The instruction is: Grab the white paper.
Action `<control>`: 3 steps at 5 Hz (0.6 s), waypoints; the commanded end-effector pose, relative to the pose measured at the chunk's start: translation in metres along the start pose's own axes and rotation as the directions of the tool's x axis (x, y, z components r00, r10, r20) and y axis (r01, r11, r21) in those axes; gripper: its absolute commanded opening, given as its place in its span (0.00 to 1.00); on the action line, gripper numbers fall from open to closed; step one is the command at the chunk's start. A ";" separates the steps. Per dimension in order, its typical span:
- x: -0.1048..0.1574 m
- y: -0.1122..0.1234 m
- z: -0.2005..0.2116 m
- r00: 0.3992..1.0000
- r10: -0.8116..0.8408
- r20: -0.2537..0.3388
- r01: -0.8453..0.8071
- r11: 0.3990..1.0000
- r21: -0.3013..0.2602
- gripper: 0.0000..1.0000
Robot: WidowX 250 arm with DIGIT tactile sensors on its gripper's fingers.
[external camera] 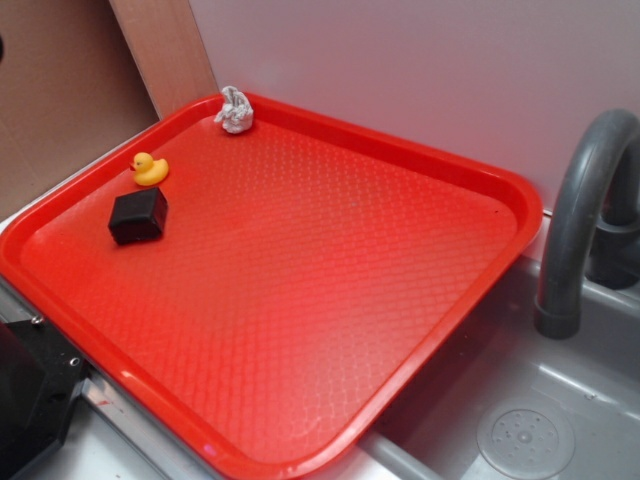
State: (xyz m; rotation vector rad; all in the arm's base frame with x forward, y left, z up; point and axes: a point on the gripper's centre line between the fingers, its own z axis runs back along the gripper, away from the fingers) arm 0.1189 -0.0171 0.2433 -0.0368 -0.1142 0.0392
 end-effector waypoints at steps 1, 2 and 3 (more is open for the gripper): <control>0.000 0.000 0.000 1.000 0.000 0.000 0.000 1.000 0.000 1.00; 0.035 0.008 -0.017 0.995 0.064 0.076 -0.069 0.995 0.073 1.00; 0.062 0.018 -0.027 0.990 0.091 0.110 -0.104 0.988 0.113 1.00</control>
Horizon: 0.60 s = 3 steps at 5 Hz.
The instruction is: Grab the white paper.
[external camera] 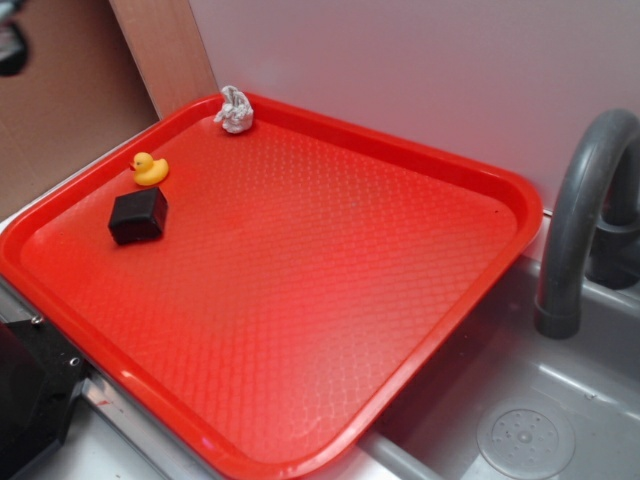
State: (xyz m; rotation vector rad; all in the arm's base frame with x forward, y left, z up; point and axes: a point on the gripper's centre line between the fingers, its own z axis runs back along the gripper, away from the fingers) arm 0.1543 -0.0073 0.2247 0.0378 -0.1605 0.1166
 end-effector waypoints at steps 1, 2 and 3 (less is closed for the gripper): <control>0.064 0.043 -0.045 0.995 0.024 0.098 -0.032 0.996 0.085 1.00; 0.084 0.086 -0.083 0.992 0.005 0.126 -0.022 0.991 0.129 1.00; 0.107 0.116 -0.109 0.989 -0.024 0.148 0.007 0.993 0.114 1.00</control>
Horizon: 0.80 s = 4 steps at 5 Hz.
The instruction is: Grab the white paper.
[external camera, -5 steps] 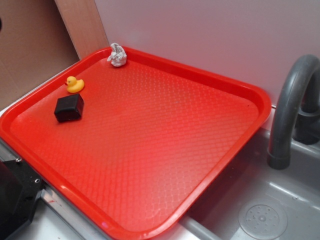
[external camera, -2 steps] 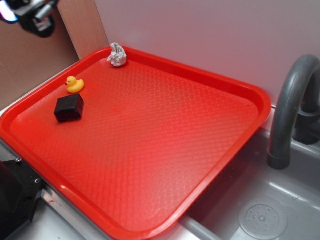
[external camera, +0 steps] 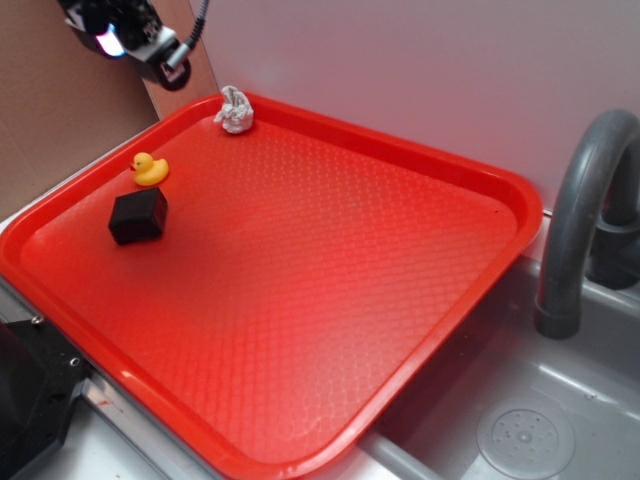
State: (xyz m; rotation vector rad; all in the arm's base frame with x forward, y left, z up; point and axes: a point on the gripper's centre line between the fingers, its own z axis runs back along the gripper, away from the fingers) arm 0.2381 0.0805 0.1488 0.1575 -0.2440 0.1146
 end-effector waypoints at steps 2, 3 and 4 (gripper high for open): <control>0.083 0.058 -0.069 0.994 -0.008 0.108 0.013 0.999 -0.049 1.00; 0.115 0.037 -0.085 0.992 -0.035 0.120 0.046 0.994 -0.095 1.00; 0.118 0.017 -0.104 0.994 -0.067 0.081 0.075 0.992 -0.101 1.00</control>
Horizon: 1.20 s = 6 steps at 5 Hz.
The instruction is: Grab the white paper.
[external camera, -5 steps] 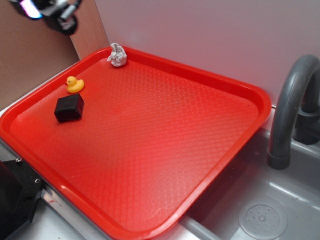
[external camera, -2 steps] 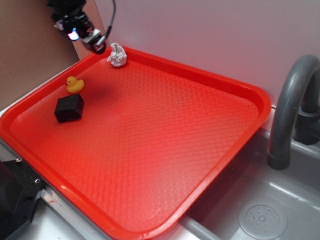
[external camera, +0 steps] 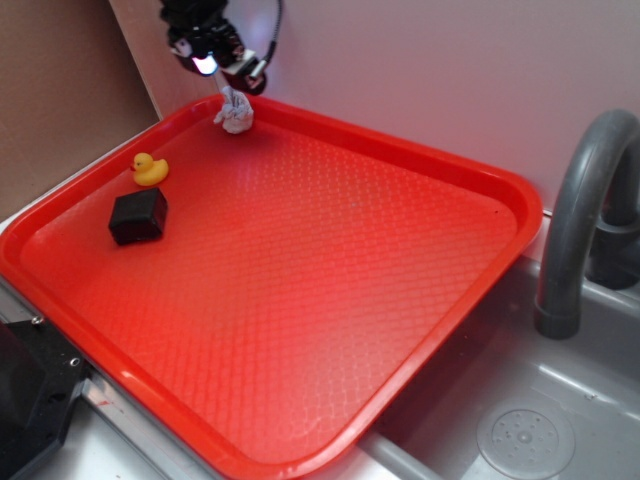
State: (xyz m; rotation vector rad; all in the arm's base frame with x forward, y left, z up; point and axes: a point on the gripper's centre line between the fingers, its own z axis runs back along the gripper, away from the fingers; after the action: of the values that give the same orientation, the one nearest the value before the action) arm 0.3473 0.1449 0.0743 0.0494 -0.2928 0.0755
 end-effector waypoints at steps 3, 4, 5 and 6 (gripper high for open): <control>-0.001 -0.023 -0.034 0.979 -0.153 -0.137 0.170 0.977 0.126 1.00; -0.004 -0.026 -0.047 0.974 -0.108 -0.200 0.145 0.973 0.179 0.84; -0.003 -0.026 -0.048 0.974 -0.096 -0.205 0.136 0.972 0.190 0.00; 0.000 -0.040 -0.015 0.974 -0.069 -0.216 0.120 0.964 0.235 0.00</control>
State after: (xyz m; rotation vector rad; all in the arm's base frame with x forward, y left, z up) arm 0.3416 0.1131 0.0359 0.2870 0.0029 0.0546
